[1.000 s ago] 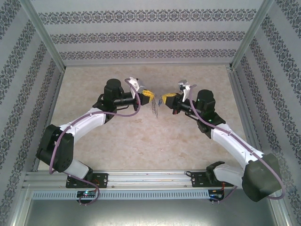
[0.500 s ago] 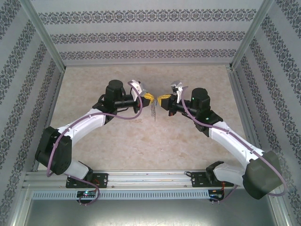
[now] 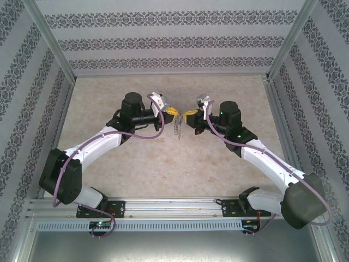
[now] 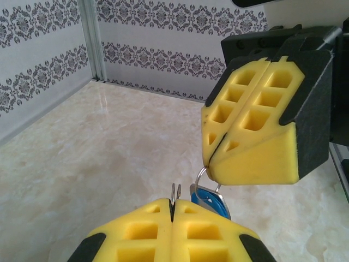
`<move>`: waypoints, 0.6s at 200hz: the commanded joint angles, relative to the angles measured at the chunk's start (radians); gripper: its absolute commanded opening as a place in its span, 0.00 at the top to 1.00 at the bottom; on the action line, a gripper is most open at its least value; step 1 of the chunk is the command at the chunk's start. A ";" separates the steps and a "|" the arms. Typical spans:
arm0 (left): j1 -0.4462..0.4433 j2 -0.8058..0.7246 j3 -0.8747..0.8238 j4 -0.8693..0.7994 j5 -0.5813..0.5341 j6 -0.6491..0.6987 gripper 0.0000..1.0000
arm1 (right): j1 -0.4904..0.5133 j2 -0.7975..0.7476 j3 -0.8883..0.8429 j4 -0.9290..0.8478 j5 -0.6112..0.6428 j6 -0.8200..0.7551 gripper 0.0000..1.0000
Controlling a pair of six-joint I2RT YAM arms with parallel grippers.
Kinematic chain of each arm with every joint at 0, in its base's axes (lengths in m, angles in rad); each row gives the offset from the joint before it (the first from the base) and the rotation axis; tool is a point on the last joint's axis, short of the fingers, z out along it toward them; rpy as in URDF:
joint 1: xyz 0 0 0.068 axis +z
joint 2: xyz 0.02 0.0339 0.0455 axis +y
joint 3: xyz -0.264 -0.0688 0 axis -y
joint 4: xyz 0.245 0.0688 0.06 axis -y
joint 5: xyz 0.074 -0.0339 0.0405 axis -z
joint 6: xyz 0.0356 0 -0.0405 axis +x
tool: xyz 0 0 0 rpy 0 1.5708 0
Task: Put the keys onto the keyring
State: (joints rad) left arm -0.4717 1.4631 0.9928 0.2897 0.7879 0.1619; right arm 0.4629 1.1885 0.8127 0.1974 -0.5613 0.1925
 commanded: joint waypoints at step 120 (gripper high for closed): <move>-0.025 -0.009 0.040 -0.009 0.015 0.039 1.00 | 0.019 0.034 0.066 0.012 0.024 -0.028 1.00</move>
State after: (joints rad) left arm -0.4816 1.4631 0.9939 0.2832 0.7830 0.1745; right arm 0.4698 1.2152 0.8425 0.1970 -0.5499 0.1825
